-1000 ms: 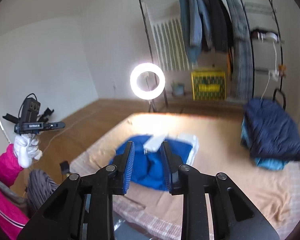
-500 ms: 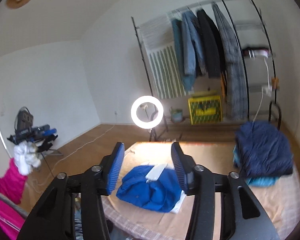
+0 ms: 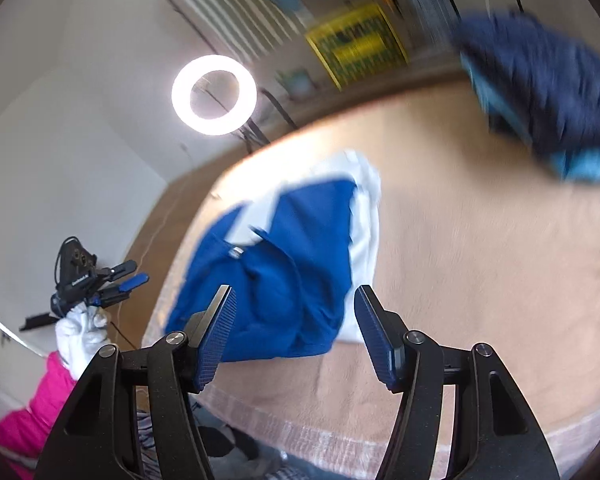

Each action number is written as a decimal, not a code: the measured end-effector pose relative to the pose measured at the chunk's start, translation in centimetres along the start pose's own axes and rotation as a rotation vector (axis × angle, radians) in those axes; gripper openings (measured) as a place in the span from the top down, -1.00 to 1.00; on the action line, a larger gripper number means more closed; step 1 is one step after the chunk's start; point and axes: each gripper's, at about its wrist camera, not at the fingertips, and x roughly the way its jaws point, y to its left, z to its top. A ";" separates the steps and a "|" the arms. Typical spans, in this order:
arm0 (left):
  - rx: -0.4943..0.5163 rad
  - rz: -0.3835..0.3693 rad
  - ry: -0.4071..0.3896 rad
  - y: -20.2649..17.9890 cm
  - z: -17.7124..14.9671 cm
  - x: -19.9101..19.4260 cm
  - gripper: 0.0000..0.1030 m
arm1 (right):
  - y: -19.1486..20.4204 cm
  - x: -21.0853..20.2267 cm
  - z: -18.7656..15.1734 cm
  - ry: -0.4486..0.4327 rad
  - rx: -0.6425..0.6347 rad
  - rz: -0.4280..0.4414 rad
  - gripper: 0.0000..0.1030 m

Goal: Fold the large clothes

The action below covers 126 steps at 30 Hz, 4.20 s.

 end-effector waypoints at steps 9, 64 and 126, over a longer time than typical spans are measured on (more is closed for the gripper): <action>-0.131 -0.074 0.100 3.9 0.1 6.2 -0.07 | -3.7 6.7 0.0 0.110 0.095 0.010 -0.18; 0.380 0.211 0.053 -7.4 4.5 14.9 0.63 | 2.0 13.5 9.5 0.105 -0.200 -0.183 0.80; 0.198 0.172 0.117 0.4 -2.9 8.7 0.40 | -0.8 9.3 -1.2 0.257 -0.262 -0.157 0.29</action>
